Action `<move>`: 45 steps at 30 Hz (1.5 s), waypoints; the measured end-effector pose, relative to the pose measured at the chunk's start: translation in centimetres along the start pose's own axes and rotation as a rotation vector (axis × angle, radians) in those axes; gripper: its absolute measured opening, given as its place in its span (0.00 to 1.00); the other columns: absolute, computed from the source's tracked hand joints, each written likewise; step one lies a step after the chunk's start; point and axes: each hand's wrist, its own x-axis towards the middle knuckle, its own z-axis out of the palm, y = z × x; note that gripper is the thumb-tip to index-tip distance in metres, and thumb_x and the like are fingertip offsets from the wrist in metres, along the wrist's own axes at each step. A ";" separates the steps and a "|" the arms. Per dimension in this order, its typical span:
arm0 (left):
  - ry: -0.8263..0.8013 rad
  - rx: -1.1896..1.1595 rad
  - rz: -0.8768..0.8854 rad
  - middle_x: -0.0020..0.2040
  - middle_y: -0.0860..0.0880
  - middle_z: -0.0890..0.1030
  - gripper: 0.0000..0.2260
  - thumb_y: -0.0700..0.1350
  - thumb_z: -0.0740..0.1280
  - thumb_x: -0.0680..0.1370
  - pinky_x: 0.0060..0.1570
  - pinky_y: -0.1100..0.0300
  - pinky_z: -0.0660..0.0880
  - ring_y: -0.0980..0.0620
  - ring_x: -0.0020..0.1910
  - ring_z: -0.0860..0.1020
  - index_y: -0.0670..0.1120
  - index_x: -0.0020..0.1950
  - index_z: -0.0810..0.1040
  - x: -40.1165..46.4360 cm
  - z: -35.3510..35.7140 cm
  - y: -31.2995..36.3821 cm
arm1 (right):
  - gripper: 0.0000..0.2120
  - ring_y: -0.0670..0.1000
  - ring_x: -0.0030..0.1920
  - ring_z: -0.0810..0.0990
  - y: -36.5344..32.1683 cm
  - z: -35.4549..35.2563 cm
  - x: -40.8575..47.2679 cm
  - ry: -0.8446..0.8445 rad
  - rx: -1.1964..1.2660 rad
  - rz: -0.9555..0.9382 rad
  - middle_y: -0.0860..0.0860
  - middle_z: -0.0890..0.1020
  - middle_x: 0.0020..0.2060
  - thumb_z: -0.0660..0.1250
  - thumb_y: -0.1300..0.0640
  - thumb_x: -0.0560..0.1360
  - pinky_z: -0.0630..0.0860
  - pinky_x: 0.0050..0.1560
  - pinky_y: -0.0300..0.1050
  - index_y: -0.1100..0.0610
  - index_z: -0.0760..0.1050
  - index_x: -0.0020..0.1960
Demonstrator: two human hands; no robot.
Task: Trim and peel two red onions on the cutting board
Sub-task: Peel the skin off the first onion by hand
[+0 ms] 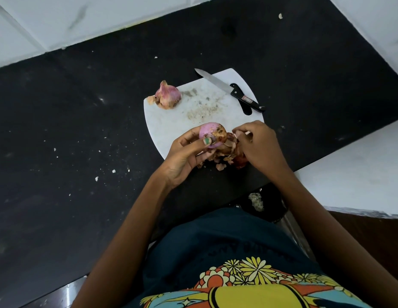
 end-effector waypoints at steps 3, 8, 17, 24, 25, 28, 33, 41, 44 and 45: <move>0.032 0.042 0.013 0.49 0.47 0.82 0.16 0.37 0.72 0.70 0.45 0.63 0.79 0.52 0.47 0.83 0.44 0.57 0.78 0.0 0.1 0.0 | 0.07 0.46 0.38 0.81 -2.0 -1.0 -0.7 -0.061 0.315 0.041 0.52 0.83 0.44 0.66 0.53 0.77 0.75 0.42 0.31 0.55 0.80 0.49; 0.038 0.059 0.038 0.48 0.48 0.83 0.16 0.37 0.71 0.70 0.45 0.63 0.79 0.52 0.46 0.83 0.44 0.57 0.78 -0.1 0.3 0.1 | 0.12 0.46 0.40 0.85 -3.2 -0.9 -1.1 -0.109 0.411 0.021 0.49 0.85 0.43 0.73 0.56 0.72 0.82 0.45 0.41 0.57 0.81 0.54; 0.056 0.056 0.030 0.46 0.49 0.83 0.17 0.39 0.72 0.68 0.42 0.65 0.79 0.54 0.43 0.83 0.44 0.56 0.78 -0.3 0.4 0.2 | 0.12 0.45 0.39 0.85 -3.3 -0.6 -1.1 -0.091 0.392 -0.001 0.49 0.85 0.40 0.73 0.62 0.69 0.83 0.43 0.42 0.58 0.82 0.52; 0.057 0.051 0.026 0.46 0.50 0.83 0.17 0.38 0.71 0.67 0.43 0.65 0.79 0.54 0.44 0.83 0.45 0.56 0.78 -0.3 0.4 0.2 | 0.12 0.47 0.39 0.85 -2.7 -0.4 -1.0 -0.083 0.404 0.014 0.51 0.86 0.39 0.71 0.61 0.70 0.83 0.46 0.46 0.57 0.82 0.53; 0.054 0.046 0.026 0.47 0.49 0.83 0.17 0.38 0.72 0.68 0.43 0.65 0.79 0.54 0.44 0.83 0.45 0.56 0.78 -0.3 0.4 0.2 | 0.11 0.48 0.40 0.85 -2.5 -0.3 -1.0 -0.066 0.419 0.023 0.51 0.86 0.39 0.70 0.62 0.70 0.83 0.46 0.49 0.58 0.82 0.53; 0.052 0.013 0.021 0.52 0.46 0.81 0.15 0.38 0.73 0.70 0.42 0.65 0.79 0.53 0.46 0.83 0.46 0.56 0.79 -0.3 0.4 0.1 | 0.10 0.50 0.42 0.85 -2.0 -0.2 -1.0 0.023 0.454 0.018 0.51 0.85 0.40 0.65 0.66 0.72 0.82 0.47 0.54 0.57 0.83 0.48; 0.065 -0.009 0.021 0.57 0.42 0.78 0.18 0.39 0.70 0.68 0.42 0.64 0.79 0.51 0.47 0.82 0.44 0.57 0.77 -0.3 0.5 0.0 | 0.04 0.53 0.40 0.84 -1.9 -0.1 -1.2 0.071 0.467 0.020 0.53 0.84 0.39 0.65 0.58 0.76 0.81 0.45 0.56 0.54 0.79 0.45; 0.067 0.072 0.067 0.56 0.46 0.79 0.14 0.32 0.67 0.75 0.46 0.61 0.80 0.52 0.48 0.82 0.45 0.57 0.76 -0.1 0.6 0.0 | 0.06 0.44 0.40 0.84 -2.2 0.1 -1.8 0.052 0.409 -0.056 0.49 0.84 0.43 0.73 0.56 0.72 0.80 0.42 0.37 0.57 0.81 0.48; 0.065 0.138 0.092 0.57 0.47 0.79 0.15 0.32 0.68 0.74 0.46 0.62 0.79 0.52 0.49 0.82 0.47 0.57 0.77 -0.1 1.1 -0.1 | 0.02 0.43 0.42 0.81 -2.4 0.3 -2.0 0.129 0.371 -0.098 0.49 0.82 0.42 0.72 0.60 0.73 0.76 0.44 0.32 0.56 0.81 0.45; 0.071 0.152 0.098 0.57 0.48 0.79 0.16 0.32 0.70 0.73 0.46 0.61 0.79 0.52 0.49 0.82 0.47 0.57 0.77 -0.2 1.3 -0.1 | 0.01 0.43 0.43 0.81 -2.5 0.4 -2.1 0.148 0.356 -0.104 0.48 0.82 0.42 0.71 0.60 0.73 0.75 0.44 0.31 0.56 0.81 0.45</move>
